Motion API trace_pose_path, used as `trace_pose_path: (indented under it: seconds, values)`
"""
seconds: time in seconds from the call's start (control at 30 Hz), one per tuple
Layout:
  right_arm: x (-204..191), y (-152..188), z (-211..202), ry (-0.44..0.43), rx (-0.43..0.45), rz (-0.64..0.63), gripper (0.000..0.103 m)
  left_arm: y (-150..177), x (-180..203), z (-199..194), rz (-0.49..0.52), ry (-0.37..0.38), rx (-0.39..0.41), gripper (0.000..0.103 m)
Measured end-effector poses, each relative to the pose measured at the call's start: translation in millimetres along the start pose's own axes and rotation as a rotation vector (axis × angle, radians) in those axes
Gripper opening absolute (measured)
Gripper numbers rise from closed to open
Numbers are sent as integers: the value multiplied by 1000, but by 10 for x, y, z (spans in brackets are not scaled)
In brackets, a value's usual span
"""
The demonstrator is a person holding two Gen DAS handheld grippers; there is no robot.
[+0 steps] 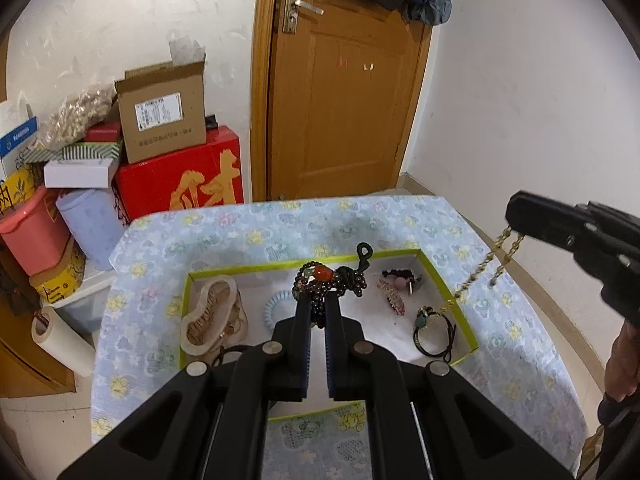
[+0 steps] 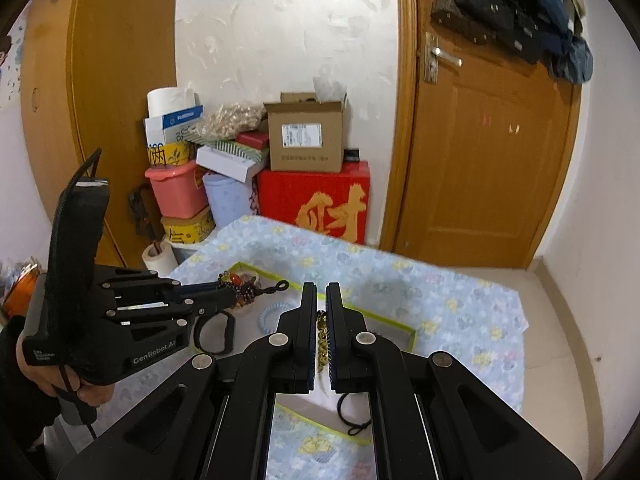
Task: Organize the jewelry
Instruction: 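Carry the bracelet and gold chain into the tray and open both tools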
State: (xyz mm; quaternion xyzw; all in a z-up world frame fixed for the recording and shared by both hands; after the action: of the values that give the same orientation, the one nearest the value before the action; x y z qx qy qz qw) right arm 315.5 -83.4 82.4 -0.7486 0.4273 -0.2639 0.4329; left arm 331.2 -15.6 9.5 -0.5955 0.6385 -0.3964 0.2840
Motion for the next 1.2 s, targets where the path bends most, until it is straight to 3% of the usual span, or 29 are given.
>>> trace_pose_path:
  seconds: [0.53,0.87,1.0,1.2]
  values:
    - [229,952,579,-20,-223,122,4,590,17,408,-11,14,-138,6]
    - [252,1156,710,-20,-296,133,5,699,46,475,-8,37,-157,7]
    - [240,1158,701,-21,-293,133,17,729,50,461,-12,40,-160,7]
    - [251,1139,582,-14,-276,141,18,729,70,355,-6,47,-146,12]
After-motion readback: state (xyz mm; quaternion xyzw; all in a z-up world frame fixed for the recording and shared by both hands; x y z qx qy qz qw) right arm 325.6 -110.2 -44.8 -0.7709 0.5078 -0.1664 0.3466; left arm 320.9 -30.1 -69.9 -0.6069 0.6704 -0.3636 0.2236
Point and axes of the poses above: each gripper's, at about its wrist camera, not at the fingertips, and z roughly the way its jaws point, x to its right, y to its underside, the point moved 7 cm from there along z, roughly the way its jaws point, and after that the axes turned 9 degrees about x, right-handed, at the moved point
